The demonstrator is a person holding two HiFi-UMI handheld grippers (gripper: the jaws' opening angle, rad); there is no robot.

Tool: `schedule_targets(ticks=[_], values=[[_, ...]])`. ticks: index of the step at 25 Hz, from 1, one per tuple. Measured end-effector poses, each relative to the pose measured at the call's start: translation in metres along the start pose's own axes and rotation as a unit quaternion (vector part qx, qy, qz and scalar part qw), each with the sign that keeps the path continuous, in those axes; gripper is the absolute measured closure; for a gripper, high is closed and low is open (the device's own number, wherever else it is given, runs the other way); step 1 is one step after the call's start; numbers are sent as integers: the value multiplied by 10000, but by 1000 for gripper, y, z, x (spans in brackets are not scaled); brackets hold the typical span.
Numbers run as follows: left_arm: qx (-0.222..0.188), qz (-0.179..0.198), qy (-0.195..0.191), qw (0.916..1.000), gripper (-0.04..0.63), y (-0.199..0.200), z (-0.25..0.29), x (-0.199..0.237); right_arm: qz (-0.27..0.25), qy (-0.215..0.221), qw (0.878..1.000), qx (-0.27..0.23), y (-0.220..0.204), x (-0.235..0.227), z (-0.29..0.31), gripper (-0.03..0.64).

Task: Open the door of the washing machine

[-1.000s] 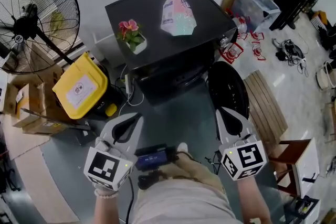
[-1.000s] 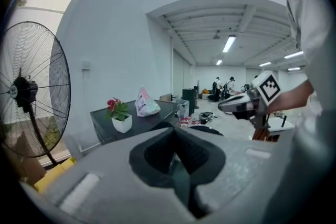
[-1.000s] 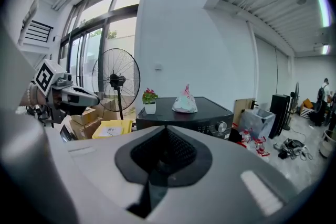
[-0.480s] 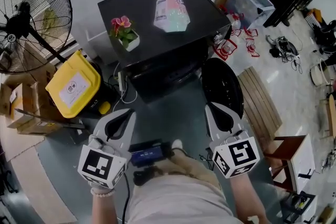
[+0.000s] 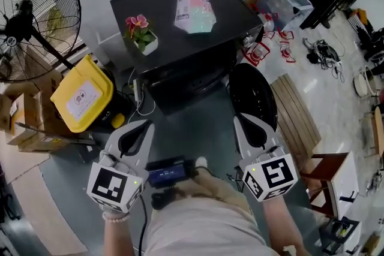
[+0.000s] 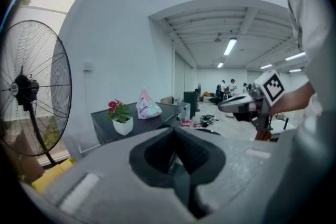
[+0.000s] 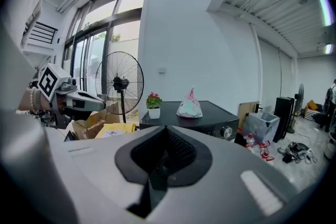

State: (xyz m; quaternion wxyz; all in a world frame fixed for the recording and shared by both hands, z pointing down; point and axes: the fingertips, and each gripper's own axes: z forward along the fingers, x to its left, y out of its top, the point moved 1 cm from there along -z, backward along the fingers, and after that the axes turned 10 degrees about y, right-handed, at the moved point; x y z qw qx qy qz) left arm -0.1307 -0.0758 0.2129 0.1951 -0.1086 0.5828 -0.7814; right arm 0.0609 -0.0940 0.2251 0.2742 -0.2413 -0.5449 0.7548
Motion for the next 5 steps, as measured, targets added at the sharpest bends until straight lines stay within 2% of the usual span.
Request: schedule_targets(ticks=[5], values=[[-41, 18, -16, 10000, 601, 3, 0, -2, -57, -9, 10000, -5, 2, 0, -1, 613]])
